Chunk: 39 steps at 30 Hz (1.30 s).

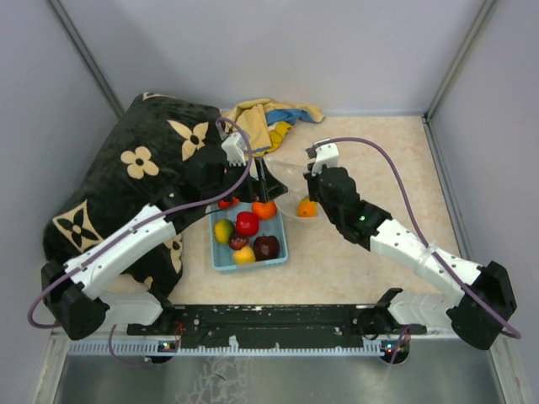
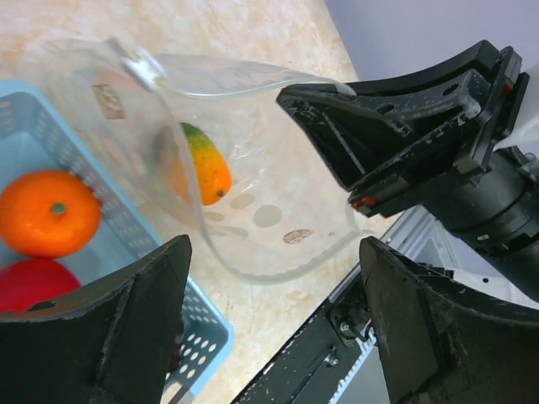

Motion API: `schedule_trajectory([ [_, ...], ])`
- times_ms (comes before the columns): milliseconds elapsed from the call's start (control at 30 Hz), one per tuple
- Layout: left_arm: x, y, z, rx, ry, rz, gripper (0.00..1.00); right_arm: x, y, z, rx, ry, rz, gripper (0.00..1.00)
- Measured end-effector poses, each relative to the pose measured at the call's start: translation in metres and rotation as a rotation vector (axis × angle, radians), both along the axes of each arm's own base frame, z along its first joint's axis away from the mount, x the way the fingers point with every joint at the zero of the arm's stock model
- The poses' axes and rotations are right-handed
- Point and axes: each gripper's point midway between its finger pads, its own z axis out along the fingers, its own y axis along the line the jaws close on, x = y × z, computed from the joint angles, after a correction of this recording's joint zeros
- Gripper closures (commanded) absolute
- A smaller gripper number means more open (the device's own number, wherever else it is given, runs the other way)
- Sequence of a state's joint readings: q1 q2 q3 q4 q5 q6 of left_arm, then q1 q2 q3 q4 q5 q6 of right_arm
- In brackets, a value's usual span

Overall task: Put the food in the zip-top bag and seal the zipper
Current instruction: Place the fake fruit in the zipper food storage bag, then pick up the fake fruit from the bin.

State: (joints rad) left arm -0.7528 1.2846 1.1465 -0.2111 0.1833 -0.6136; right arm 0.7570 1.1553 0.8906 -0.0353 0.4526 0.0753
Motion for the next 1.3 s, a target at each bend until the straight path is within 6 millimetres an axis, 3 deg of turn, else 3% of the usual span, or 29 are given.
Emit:
schedule_trajectory([
  [133,-0.004,0.025,0.006,0.062,-0.023,0.054,0.12,-0.001,-0.009,0.003,-0.022,-0.019,-0.024,1.0],
  [233,-0.003,0.045,-0.002,0.131,-0.02,0.101,0.12,-0.002,-0.018,0.003,-0.053,-0.029,-0.046,1.0],
  [400,-0.001,0.075,-0.04,0.308,0.048,0.166,0.1,-0.002,-0.031,0.004,-0.09,-0.037,-0.076,1.0],
  [533,0.001,0.088,-0.073,0.433,0.111,0.181,0.09,-0.004,-0.037,0.003,-0.104,-0.036,-0.09,0.99],
  [833,0.009,0.094,-0.14,0.642,0.235,0.163,0.07,-0.006,-0.04,-0.007,-0.129,-0.023,-0.089,0.99],
  [1300,0.017,0.096,-0.201,0.803,0.339,0.145,0.06,-0.005,-0.038,-0.006,-0.124,-0.036,-0.084,0.98],
])
